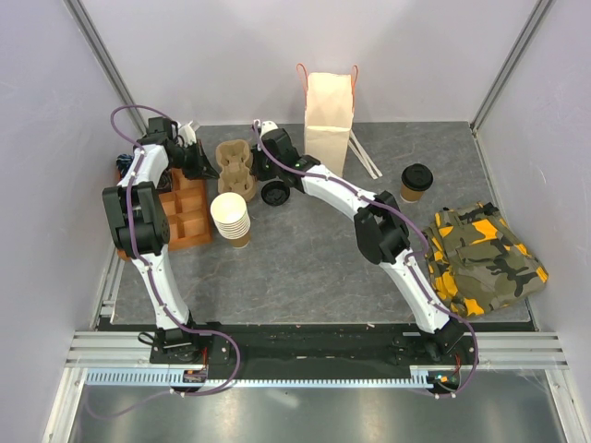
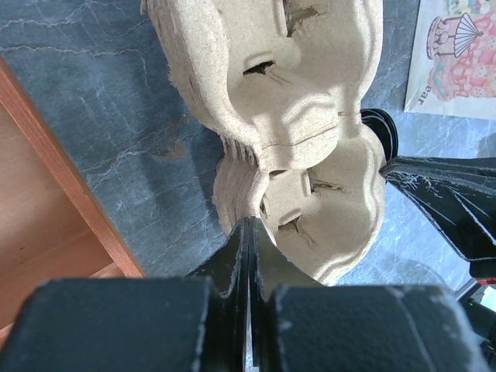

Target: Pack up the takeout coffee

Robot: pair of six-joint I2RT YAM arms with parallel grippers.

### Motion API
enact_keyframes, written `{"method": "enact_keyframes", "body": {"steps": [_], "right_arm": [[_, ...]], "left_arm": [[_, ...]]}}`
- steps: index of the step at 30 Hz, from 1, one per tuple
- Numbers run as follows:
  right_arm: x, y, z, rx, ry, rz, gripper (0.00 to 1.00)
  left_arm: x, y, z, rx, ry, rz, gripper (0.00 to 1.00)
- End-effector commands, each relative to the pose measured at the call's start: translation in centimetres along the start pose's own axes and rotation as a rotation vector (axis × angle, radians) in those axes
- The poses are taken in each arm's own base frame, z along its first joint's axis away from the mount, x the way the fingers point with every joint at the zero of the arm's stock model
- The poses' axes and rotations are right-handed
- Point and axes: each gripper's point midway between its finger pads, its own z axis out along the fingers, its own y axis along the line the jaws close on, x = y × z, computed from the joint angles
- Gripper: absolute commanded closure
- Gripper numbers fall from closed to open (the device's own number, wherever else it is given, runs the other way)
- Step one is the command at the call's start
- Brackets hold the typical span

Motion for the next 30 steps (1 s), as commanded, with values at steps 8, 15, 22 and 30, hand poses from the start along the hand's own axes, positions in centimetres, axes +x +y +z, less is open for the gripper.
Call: {"method": "enact_keyframes", "body": {"steps": [8, 15, 22, 30], "right_arm": [[-5.3, 3.7, -2.2, -0.134, -0.124, 0.037, 1.0], [-6.3, 3.8, -2.6, -0.145, -0.153, 0.062, 1.0], [-7.0, 3.7, -2.8, -0.142, -0.172, 0.08, 1.0], [-7.8, 3.4, -3.1, -0.144, -0.193, 0.098, 1.0]], "left_arm": [[-2.4, -3.1, -2.8, 0.031, -0.093, 0.067, 0.76], [-3.4, -4.9, -4.7, 0.063, -0.143, 0.109, 0.61], [-4.0, -6.8, -6.4, 0.11, -0.186, 0.209, 0.53], [-4.2, -6.2, -6.1, 0.083, -0.187, 0.187, 0.43]]}}
